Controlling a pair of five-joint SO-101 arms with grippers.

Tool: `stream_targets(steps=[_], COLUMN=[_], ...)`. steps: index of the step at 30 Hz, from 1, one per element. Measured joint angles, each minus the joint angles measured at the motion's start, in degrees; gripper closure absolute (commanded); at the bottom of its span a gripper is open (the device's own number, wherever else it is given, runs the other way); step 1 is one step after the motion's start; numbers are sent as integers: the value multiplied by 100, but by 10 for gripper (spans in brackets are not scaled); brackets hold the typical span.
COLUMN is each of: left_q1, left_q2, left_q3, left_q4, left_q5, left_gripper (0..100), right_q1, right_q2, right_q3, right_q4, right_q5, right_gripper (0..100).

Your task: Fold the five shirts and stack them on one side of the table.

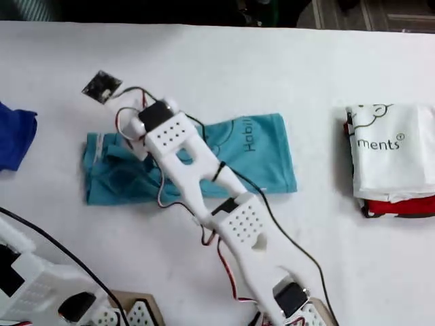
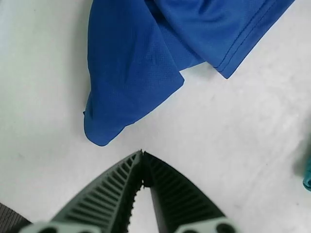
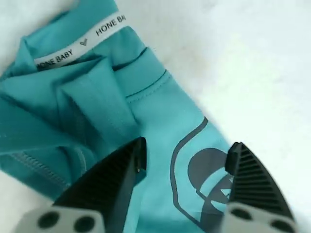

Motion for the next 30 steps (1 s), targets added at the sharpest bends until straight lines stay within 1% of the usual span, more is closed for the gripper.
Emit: stream_targets(steps=[5, 9, 12, 15, 17, 19, 24, 27, 30], left_q1=[0, 0, 0, 0, 0, 0, 0, 0, 0], left_q2=[0, 0, 0, 0, 0, 0, 0, 0, 0], left_q3=[0, 0, 0, 0, 0, 0, 0, 0, 0], left_q4=[0, 0, 0, 0, 0, 0, 0, 0, 0], left_q5=[0, 0, 0, 0, 0, 0, 0, 0, 0], left_gripper=[973, 973, 973, 973, 973, 973, 973, 973, 973], right_q1=[0, -9, 220, 659, 914, 993, 782, 440, 9], right_q2=[0, 18, 360, 747, 844, 844, 844, 844, 844], right_q3=[-79, 97, 255, 290, 290, 246, -642, -1266, -1556], right_q4=[352, 422, -35, -589, -686, -607, 167, 589, 818], right_q5=[0, 0, 0, 0, -9, -9, -9, 0, 0], right_gripper=[725, 725, 725, 725, 725, 725, 725, 725, 725])
